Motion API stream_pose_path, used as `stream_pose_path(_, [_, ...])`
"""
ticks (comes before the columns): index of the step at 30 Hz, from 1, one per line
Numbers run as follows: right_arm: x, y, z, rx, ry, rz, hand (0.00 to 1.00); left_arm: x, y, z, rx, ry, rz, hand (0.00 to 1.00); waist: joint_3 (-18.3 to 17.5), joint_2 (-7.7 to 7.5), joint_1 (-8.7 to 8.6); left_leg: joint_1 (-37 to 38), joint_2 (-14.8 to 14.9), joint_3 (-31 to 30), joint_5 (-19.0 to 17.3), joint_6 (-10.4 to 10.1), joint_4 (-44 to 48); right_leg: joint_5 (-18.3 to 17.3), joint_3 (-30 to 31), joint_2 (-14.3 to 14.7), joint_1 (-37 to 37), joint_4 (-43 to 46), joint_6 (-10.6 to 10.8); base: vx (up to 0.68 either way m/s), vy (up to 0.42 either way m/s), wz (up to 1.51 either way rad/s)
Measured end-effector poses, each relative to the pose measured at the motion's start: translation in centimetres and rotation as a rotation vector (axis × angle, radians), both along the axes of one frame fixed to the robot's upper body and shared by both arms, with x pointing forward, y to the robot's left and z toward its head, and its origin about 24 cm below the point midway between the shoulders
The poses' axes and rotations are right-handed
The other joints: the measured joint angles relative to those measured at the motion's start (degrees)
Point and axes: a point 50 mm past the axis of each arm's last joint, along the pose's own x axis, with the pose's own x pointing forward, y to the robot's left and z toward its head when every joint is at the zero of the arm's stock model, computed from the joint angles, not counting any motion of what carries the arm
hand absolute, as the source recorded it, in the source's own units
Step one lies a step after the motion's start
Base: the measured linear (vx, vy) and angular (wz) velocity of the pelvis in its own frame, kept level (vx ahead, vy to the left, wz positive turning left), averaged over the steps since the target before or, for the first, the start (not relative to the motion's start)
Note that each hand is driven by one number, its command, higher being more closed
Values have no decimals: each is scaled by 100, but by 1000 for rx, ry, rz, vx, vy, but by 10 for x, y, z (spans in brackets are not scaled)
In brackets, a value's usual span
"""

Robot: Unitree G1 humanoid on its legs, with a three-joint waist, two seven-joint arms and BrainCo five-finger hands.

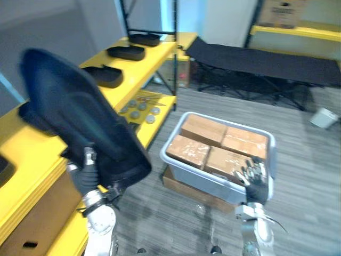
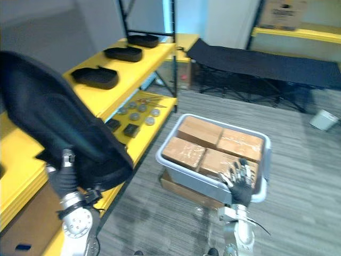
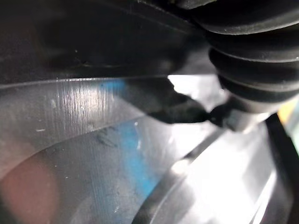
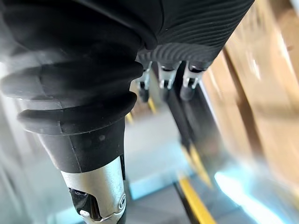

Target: Walk over and take plastic housings, then place them on the shelf

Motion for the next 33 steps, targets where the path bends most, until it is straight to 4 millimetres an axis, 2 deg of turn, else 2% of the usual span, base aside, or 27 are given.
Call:
stream_pose_path(1, [8,6,7,-41,-32,34,0,-18,16,-3,18,38,95,100,40,-60,185,-4,-43,-200,6,-1,0,-48,-201,-3,139,0,18,38,-27,70])
stream_pose_path(3, [16,13,15,-68,-63,54,0,-35,27,-6,14,62,159,100,75,-132,397,-39,-125,-457,15,8,24,-124,-514,-32,351,1,75,41,-40,84])
stream_pose_path(5, [23,16,21,-79,-77,48,0,-42,29,-7,20,69,128,100,85,-189,500,-240,-239,-648,59,47,115,-182,-992,-75,560,4,119,18,-48,114])
stream_pose_path(6, [26,15,22,-76,-72,31,0,-40,28,-5,23,57,79,100,98,-211,472,-449,-218,-332,68,218,210,-216,-1336,-108,695,7,154,21,-7,182])
stream_pose_path(7, [27,13,22,-86,-51,-4,0,-33,22,-3,14,20,-26,100,154,-214,328,-598,-50,451,196,356,405,-238,-1837,-141,923,54,186,48,58,219])
stream_pose_path(8, [26,6,19,-107,-21,-42,0,-25,13,-2,-2,-16,-132,100,147,-166,319,-699,84,1147,422,358,475,-248,-2203,-217,1047,164,198,81,97,184])
stream_pose_path(9, [26,3,18,-118,-7,-53,0,-22,9,-2,-8,-36,-176,100,155,-152,338,-707,71,1314,487,312,460,-261,-2287,-291,1074,237,215,101,220,109])
stream_pose_path(10, [26,4,17,-120,8,-63,0,-16,3,1,-11,-71,-262,100,185,-182,387,-695,-139,1338,553,352,335,-266,-2350,-525,1038,376,219,75,217,41])
stream_pose_path(12, [27,9,18,-102,0,-52,0,-6,-4,8,4,-112,-338,100,308,-213,373,-685,-255,1389,545,428,304,-278,-2311,-700,969,521,204,13,220,3])
stream_pose_path(14, [28,13,19,-103,-16,-7,0,7,-17,19,34,-165,-438,100,524,-276,355,-575,-299,1651,488,528,311,-320,-2001,-916,807,735,135,-26,147,-47])
stream_pose_path(16, [26,12,17,-115,-17,12,0,14,-25,23,48,-183,-497,100,551,-299,260,-599,-309,1699,446,588,326,-338,-1855,-969,698,827,103,-24,52,-27])
stream_pose_path(17, [24,11,17,-123,-24,30,0,21,-31,28,82,-196,-567,100,594,-321,127,-610,-308,1673,460,605,288,-662,-1442,-950,563,967,-178,-31,13,-2])
stream_pose_path(18, [23,11,17,-126,-29,37,0,24,-32,31,101,-201,-592,100,609,-336,70,-636,-311,1651,477,623,279,-929,-1156,-909,503,1009,-312,-73,-47,24])
stream_pose_path(19, [18,8,18,-137,-43,40,0,31,-37,36,136,-209,-649,100,616,-345,-35,-727,-324,1512,531,617,270,-1250,-490,-719,378,1031,-140,-86,-85,39])
stream_pose_path(20, [16,7,19,-141,-48,40,0,34,-39,39,149,-215,-671,100,622,-334,-81,-762,-324,1448,574,612,250,-1306,-333,-669,336,1091,-127,-103,-115,50])
stream_pose_path(22, [11,-1,19,-158,-56,46,0,39,-44,44,180,-230,-726,100,673,-257,-125,-771,-280,1260,759,482,153,-1325,-325,-612,279,1329,83,-59,-101,35])
stream_pose_path(26, [14,-8,23,-181,-78,69,0,41,-48,44,181,-231,-746,100,824,-166,-126,-815,-174,1208,716,492,383,-1403,-310,-573,289,1579,71,-16,-48,7])
stream_pose_path(27, [15,-7,24,-180,-85,72,0,41,-47,44,181,-234,-743,100,907,-173,-119,-824,-166,1212,621,506,531,-1486,-295,-606,292,1703,53,-57,8,-2])
stream_pose_path(29, [16,-4,26,-161,-102,75,0,41,-46,44,176,-235,-727,100,1120,-231,-88,-1052,-119,1199,91,478,1436,-1902,-154,-768,275,2194,202,-68,39,-9])
stream_pose_path(30, [15,-3,26,-153,-104,81,0,40,-45,43,171,-229,-721,100,1155,-217,-70,-1128,-82,1185,-68,476,1711,-1995,-141,-796,275,2315,258,-75,57,-8])
stream_pose_path(31, [14,0,25,-146,-104,84,0,37,-44,39,169,-208,-709,100,1186,-199,-66,-1241,-30,1139,-377,492,2195,-2187,-116,-847,306,2510,275,-51,54,-3])
stream_pose_path(33, [14,1,25,-138,-105,80,0,34,-41,37,169,-193,-699,100,1178,-231,-45,-1310,-45,1110,-547,479,2407,-2285,-128,-888,349,2542,294,-12,69,2])
